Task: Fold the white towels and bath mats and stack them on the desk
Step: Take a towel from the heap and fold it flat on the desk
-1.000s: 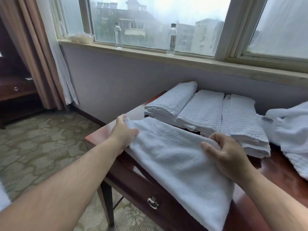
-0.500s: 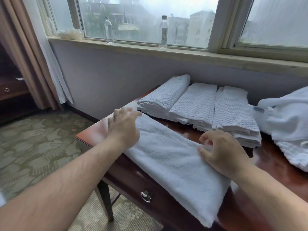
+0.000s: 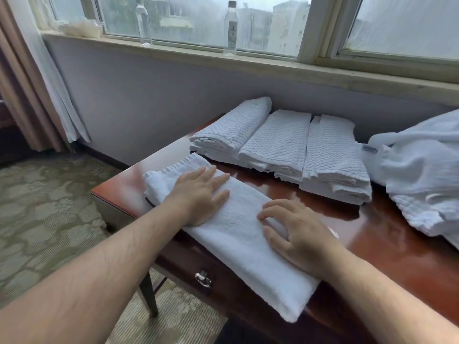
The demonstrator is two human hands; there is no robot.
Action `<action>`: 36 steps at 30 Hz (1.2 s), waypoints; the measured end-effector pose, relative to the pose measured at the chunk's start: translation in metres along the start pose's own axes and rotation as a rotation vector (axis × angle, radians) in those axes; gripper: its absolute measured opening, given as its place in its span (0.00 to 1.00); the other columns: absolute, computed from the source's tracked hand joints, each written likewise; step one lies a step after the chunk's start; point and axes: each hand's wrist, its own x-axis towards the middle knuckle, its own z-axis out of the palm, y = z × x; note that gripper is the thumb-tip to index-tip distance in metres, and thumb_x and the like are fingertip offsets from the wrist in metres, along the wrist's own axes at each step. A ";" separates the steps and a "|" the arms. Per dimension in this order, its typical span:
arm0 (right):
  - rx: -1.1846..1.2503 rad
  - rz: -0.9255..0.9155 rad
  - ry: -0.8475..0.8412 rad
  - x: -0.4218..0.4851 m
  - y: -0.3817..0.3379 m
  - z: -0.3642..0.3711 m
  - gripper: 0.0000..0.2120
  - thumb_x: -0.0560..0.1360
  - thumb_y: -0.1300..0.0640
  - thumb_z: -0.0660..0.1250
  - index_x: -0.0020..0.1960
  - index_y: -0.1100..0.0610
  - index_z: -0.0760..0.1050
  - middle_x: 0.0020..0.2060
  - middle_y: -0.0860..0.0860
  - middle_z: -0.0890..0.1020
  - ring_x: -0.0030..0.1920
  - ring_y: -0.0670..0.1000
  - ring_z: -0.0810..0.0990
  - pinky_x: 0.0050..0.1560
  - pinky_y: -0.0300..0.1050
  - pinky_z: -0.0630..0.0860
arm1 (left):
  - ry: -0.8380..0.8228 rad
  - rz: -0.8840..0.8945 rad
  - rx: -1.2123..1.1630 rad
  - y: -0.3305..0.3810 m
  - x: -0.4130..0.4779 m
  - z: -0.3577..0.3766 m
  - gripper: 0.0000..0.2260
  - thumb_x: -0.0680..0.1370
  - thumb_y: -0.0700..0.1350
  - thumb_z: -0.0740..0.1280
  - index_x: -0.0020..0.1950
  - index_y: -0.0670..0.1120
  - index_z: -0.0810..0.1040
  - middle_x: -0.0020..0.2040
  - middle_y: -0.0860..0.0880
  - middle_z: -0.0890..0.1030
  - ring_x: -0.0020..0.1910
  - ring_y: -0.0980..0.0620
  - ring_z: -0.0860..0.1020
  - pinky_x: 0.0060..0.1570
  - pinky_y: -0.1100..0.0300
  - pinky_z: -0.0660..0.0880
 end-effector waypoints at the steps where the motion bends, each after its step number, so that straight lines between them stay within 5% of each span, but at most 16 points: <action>1: -0.013 -0.013 0.038 -0.005 -0.003 0.001 0.12 0.80 0.47 0.66 0.62 0.45 0.78 0.65 0.41 0.74 0.68 0.45 0.68 0.68 0.49 0.65 | -0.004 0.001 0.008 0.001 -0.001 0.000 0.28 0.81 0.66 0.44 0.81 0.63 0.50 0.83 0.52 0.48 0.81 0.51 0.46 0.78 0.48 0.44; 4: -0.075 -0.171 0.133 -0.022 -0.013 -0.002 0.07 0.78 0.51 0.71 0.54 0.50 0.82 0.56 0.46 0.80 0.59 0.50 0.76 0.61 0.51 0.72 | -0.011 0.012 0.011 0.006 -0.006 0.002 0.31 0.77 0.69 0.40 0.80 0.64 0.49 0.83 0.52 0.48 0.81 0.51 0.46 0.78 0.48 0.45; 7: -0.061 -0.277 0.007 -0.044 -0.009 -0.017 0.18 0.81 0.37 0.58 0.58 0.45 0.80 0.61 0.41 0.79 0.64 0.40 0.72 0.66 0.40 0.67 | -0.009 0.031 0.009 0.010 -0.010 0.004 0.33 0.75 0.69 0.38 0.80 0.66 0.47 0.83 0.52 0.48 0.81 0.51 0.46 0.78 0.48 0.45; 10: -0.153 -0.266 -0.300 -0.068 0.005 -0.030 0.43 0.70 0.18 0.48 0.78 0.39 0.60 0.80 0.38 0.56 0.79 0.36 0.48 0.78 0.43 0.47 | -0.025 0.024 -0.016 0.014 -0.014 0.004 0.34 0.74 0.71 0.37 0.80 0.65 0.48 0.83 0.53 0.47 0.81 0.52 0.45 0.78 0.48 0.44; 12: -0.296 -0.287 -0.403 -0.080 0.008 -0.031 0.56 0.62 0.15 0.54 0.81 0.38 0.42 0.80 0.37 0.40 0.79 0.39 0.36 0.78 0.43 0.36 | -0.038 0.022 -0.031 0.018 -0.017 0.003 0.35 0.73 0.71 0.37 0.80 0.65 0.49 0.83 0.54 0.47 0.81 0.52 0.45 0.78 0.47 0.43; 15: -0.420 -0.298 -0.415 -0.087 0.005 -0.027 0.55 0.67 0.23 0.63 0.77 0.37 0.28 0.78 0.38 0.32 0.76 0.39 0.28 0.77 0.42 0.32 | -0.046 0.014 -0.003 0.024 -0.021 0.002 0.33 0.75 0.71 0.38 0.80 0.65 0.48 0.83 0.53 0.47 0.81 0.50 0.45 0.78 0.45 0.43; 19: -0.381 -0.297 -0.310 -0.096 -0.004 -0.029 0.41 0.78 0.47 0.67 0.82 0.41 0.44 0.81 0.40 0.44 0.80 0.40 0.39 0.80 0.43 0.42 | -0.061 0.004 0.015 0.031 -0.032 0.003 0.31 0.77 0.69 0.39 0.80 0.64 0.46 0.83 0.51 0.46 0.81 0.48 0.45 0.78 0.44 0.44; 22: -0.275 -0.297 -0.192 -0.105 -0.017 -0.049 0.29 0.74 0.59 0.71 0.74 0.48 0.70 0.74 0.45 0.71 0.75 0.47 0.68 0.73 0.42 0.65 | -0.081 0.018 0.022 0.042 -0.047 0.003 0.32 0.76 0.70 0.38 0.81 0.63 0.47 0.83 0.51 0.46 0.81 0.48 0.44 0.78 0.43 0.44; 24: -0.260 -0.309 -0.090 -0.109 -0.026 -0.071 0.21 0.71 0.62 0.70 0.64 0.53 0.79 0.58 0.47 0.82 0.60 0.51 0.80 0.58 0.43 0.75 | -0.088 0.021 0.012 0.050 -0.057 0.002 0.32 0.77 0.69 0.40 0.81 0.62 0.48 0.83 0.50 0.46 0.81 0.47 0.44 0.78 0.43 0.44; 28: -0.232 -0.380 0.159 -0.105 -0.050 -0.114 0.11 0.74 0.55 0.68 0.55 0.55 0.81 0.46 0.48 0.85 0.46 0.52 0.84 0.42 0.51 0.79 | -0.057 0.074 -0.048 0.076 -0.079 -0.003 0.27 0.82 0.64 0.51 0.80 0.59 0.55 0.83 0.48 0.53 0.81 0.46 0.50 0.78 0.46 0.47; 30: -0.244 -0.399 0.315 -0.095 -0.062 -0.129 0.14 0.73 0.50 0.64 0.54 0.55 0.81 0.43 0.50 0.86 0.43 0.53 0.83 0.40 0.49 0.77 | -0.014 0.140 -0.319 0.093 -0.093 -0.011 0.22 0.83 0.55 0.60 0.76 0.52 0.67 0.77 0.45 0.66 0.77 0.43 0.61 0.75 0.56 0.58; 32: -0.234 -0.357 0.502 -0.081 -0.068 -0.142 0.15 0.71 0.49 0.67 0.54 0.55 0.80 0.41 0.52 0.85 0.41 0.53 0.80 0.40 0.48 0.74 | -0.049 0.135 -0.863 0.108 -0.112 -0.021 0.17 0.81 0.50 0.63 0.66 0.44 0.77 0.68 0.40 0.76 0.70 0.40 0.72 0.66 0.65 0.68; 34: -0.190 -0.289 0.606 -0.063 -0.072 -0.153 0.14 0.71 0.50 0.72 0.55 0.54 0.79 0.42 0.51 0.86 0.43 0.54 0.80 0.41 0.48 0.72 | -0.078 0.101 -1.204 0.110 -0.129 -0.031 0.21 0.75 0.62 0.62 0.54 0.49 0.83 0.62 0.41 0.81 0.66 0.41 0.77 0.64 0.58 0.72; 36: -0.155 -0.244 0.620 -0.041 -0.072 -0.160 0.15 0.72 0.52 0.76 0.56 0.53 0.79 0.45 0.52 0.86 0.46 0.56 0.82 0.43 0.48 0.72 | -0.269 0.093 -1.514 0.107 -0.136 -0.043 0.30 0.71 0.73 0.57 0.57 0.54 0.85 0.61 0.47 0.83 0.62 0.47 0.81 0.59 0.58 0.76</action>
